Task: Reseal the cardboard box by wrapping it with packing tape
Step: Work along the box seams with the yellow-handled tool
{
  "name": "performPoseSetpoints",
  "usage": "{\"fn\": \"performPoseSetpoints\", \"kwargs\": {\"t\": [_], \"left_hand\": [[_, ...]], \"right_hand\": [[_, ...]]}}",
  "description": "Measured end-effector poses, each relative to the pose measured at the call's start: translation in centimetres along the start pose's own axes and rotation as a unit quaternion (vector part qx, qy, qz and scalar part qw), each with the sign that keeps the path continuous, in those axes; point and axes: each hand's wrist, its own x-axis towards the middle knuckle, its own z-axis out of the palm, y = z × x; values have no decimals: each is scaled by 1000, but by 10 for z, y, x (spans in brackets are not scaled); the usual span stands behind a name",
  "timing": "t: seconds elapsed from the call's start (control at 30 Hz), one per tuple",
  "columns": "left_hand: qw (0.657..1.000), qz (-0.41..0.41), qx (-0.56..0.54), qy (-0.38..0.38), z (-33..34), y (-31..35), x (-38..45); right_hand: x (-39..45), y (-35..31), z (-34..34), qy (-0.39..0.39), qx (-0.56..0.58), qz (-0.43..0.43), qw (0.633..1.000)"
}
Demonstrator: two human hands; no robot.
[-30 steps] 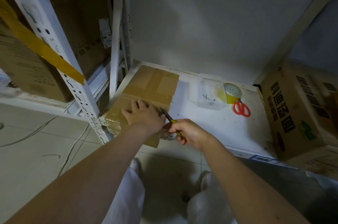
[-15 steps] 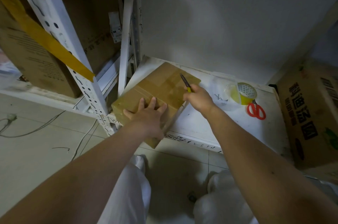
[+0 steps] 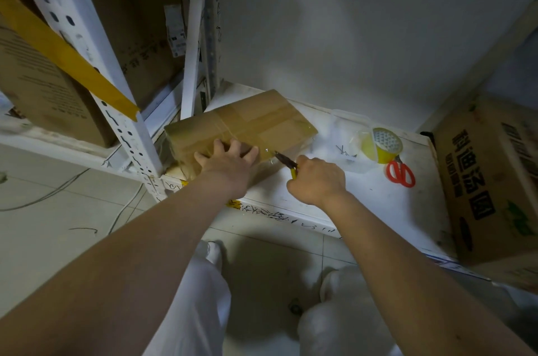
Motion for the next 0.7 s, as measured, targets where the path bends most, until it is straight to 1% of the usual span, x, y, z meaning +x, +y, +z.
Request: {"fn": "performPoseSetpoints", "kwargs": {"t": [0.13,0.47,0.7], "left_hand": [[1000,-20,-8,-8,0,4,3],[999,-27,-11,-22,-3,5,1],[999,-27,-11,-29,-3,4,2]], "right_hand": [[-3,-14,-8,-17,-31,0,999],[5,-37,-23,-53,-81,5,995],[9,-45,-20,-58,-88,39,994]]}}
